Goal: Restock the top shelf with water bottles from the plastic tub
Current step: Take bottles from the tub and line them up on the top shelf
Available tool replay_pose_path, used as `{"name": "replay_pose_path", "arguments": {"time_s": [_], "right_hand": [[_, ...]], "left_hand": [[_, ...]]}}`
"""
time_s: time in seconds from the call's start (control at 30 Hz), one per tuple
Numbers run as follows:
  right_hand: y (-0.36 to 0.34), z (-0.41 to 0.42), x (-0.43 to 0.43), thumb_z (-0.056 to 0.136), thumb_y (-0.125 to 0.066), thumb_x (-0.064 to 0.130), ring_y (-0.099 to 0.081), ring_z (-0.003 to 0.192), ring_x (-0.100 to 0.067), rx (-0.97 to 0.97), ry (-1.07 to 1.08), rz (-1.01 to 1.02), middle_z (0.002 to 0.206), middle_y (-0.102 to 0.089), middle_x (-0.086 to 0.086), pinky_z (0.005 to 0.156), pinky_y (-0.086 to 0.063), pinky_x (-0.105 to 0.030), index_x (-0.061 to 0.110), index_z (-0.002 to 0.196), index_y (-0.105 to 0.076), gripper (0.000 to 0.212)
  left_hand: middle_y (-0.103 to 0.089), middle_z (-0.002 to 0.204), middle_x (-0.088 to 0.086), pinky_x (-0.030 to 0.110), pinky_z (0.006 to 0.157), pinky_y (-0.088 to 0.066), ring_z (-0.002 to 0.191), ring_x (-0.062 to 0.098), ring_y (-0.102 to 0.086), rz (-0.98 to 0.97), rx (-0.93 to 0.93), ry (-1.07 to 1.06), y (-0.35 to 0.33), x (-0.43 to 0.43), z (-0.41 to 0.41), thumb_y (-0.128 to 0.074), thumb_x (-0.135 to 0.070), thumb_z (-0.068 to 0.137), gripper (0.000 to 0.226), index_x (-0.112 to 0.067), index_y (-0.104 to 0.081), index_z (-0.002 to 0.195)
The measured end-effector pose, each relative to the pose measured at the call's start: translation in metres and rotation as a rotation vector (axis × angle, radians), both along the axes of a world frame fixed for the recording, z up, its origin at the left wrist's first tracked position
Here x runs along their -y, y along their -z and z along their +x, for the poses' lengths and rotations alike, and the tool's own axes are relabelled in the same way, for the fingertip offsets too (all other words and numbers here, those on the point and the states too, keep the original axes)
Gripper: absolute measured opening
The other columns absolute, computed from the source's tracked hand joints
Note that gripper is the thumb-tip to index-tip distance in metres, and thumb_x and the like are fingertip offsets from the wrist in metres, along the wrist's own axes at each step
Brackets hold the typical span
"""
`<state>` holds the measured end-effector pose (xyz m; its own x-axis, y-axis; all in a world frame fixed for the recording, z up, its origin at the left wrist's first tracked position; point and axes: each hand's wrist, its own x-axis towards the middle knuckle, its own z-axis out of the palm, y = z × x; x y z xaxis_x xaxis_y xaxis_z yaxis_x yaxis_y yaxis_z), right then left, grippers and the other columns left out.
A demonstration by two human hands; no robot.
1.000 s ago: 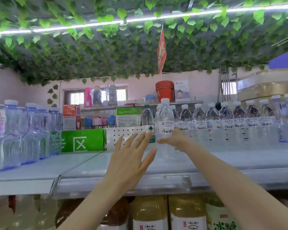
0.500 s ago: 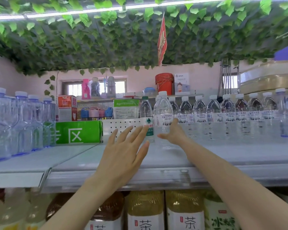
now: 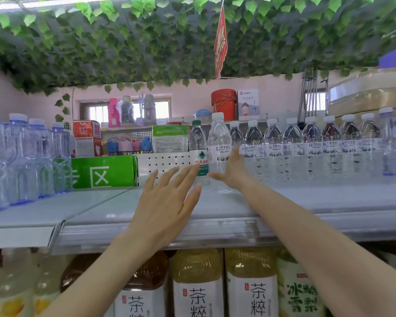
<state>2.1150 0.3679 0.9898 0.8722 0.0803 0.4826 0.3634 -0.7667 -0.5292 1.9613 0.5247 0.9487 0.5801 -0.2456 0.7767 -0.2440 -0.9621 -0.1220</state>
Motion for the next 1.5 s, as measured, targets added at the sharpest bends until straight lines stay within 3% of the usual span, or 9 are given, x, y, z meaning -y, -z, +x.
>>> {"name": "replay_pose_path", "arguments": {"time_s": [0.1, 0.23, 0.5, 0.63, 0.8, 0.93, 1.1, 1.4, 1.5], "right_hand": [[0.002, -0.005, 0.005, 0.071, -0.07, 0.057, 0.021, 0.141, -0.039, 0.215, 0.123, -0.372, 0.149, 0.038, -0.011, 0.109, -0.006, -0.063, 0.021, 0.138, 0.038, 0.131], [0.005, -0.004, 0.003, 0.07, -0.063, 0.067, 0.028, 0.139, -0.036, 0.364, 0.186, -0.667, 0.147, 0.041, -0.009, 0.106, 0.005, -0.067, 0.022, 0.137, 0.037, 0.128], [0.004, 0.003, -0.005, 0.074, -0.054, 0.072, 0.03, 0.138, -0.038, 0.379, 0.243, -0.755, 0.148, 0.039, -0.01, 0.105, 0.008, -0.067, 0.022, 0.14, 0.034, 0.121], [0.001, -0.005, -0.005, 0.083, -0.044, 0.068, 0.03, 0.137, -0.038, 0.346, 0.19, -0.684, 0.149, 0.039, -0.011, 0.106, 0.011, -0.065, 0.024, 0.142, 0.03, 0.104], [-0.008, -0.046, 0.014, 0.099, -0.038, 0.043, 0.015, 0.144, -0.033, 0.435, 0.1, -0.446, 0.157, 0.019, -0.01, 0.111, 0.004, -0.06, 0.031, 0.151, -0.004, 0.064], [0.0, -0.098, 0.045, 0.099, -0.036, 0.047, -0.009, 0.146, -0.029, 0.52, 0.033, -0.383, 0.159, -0.011, -0.008, 0.113, -0.008, -0.058, 0.032, 0.148, -0.025, 0.052], [0.031, -0.179, 0.094, 0.089, -0.031, 0.057, -0.057, 0.115, -0.028, 0.638, -0.078, -0.441, 0.13, -0.057, -0.005, 0.095, -0.041, -0.052, 0.024, 0.128, -0.055, 0.057], [0.108, -0.292, 0.188, 0.091, -0.026, 0.06, -0.049, 0.124, -0.024, 0.561, -0.105, -0.51, 0.137, -0.052, -0.002, 0.101, -0.036, -0.055, 0.025, 0.137, -0.048, 0.062], [0.135, -0.303, 0.21, 0.092, -0.029, 0.057, -0.052, 0.123, -0.028, 0.52, -0.068, -0.552, 0.137, -0.053, -0.005, 0.102, -0.036, -0.058, 0.023, 0.137, -0.049, 0.059]], "left_hand": [[-0.025, 0.153, -0.016, 0.035, 0.115, -0.002, 0.143, 0.01, -0.017, -0.001, -0.005, -0.004, 0.002, 0.001, 0.0, 0.022, -0.059, 0.08, 0.081, -0.034, -0.01, 0.15], [-0.02, 0.154, -0.018, 0.034, 0.115, 0.002, 0.143, 0.008, -0.011, -0.026, -0.019, 0.004, 0.004, 0.0, -0.004, 0.018, -0.058, 0.08, 0.078, -0.035, -0.008, 0.15], [-0.015, 0.155, -0.016, 0.033, 0.115, 0.005, 0.144, 0.007, -0.006, -0.031, -0.027, 0.016, 0.011, -0.008, -0.011, 0.02, -0.06, 0.079, 0.072, -0.039, 0.002, 0.146], [-0.015, 0.156, -0.014, 0.034, 0.115, 0.005, 0.144, 0.008, -0.006, -0.039, -0.04, 0.004, 0.014, -0.007, -0.006, 0.024, -0.063, 0.077, 0.077, -0.038, 0.003, 0.146], [-0.009, 0.158, -0.011, 0.037, 0.115, 0.0, 0.145, 0.011, -0.005, -0.003, -0.052, -0.08, 0.01, 0.012, -0.011, 0.021, -0.058, 0.075, 0.08, -0.034, 0.003, 0.149], [-0.01, 0.158, -0.009, 0.039, 0.115, -0.002, 0.145, 0.013, -0.007, -0.002, -0.061, -0.092, 0.007, 0.038, -0.039, 0.02, -0.057, 0.075, 0.082, -0.032, -0.001, 0.15], [-0.025, 0.155, -0.006, 0.04, 0.114, -0.006, 0.142, 0.017, -0.02, 0.039, -0.013, -0.102, 0.008, 0.085, -0.088, 0.014, -0.054, 0.082, 0.079, -0.028, -0.016, 0.15], [-0.058, 0.131, 0.006, 0.05, 0.104, -0.031, 0.122, 0.029, -0.051, 0.124, -0.025, -0.111, 0.061, 0.161, -0.178, -0.019, -0.046, 0.094, 0.06, -0.016, -0.051, 0.134], [-0.06, 0.128, 0.006, 0.047, 0.102, -0.03, 0.118, 0.028, -0.055, 0.138, -0.04, -0.107, 0.084, 0.174, -0.194, -0.018, -0.046, 0.096, 0.06, -0.015, -0.054, 0.132]]}}
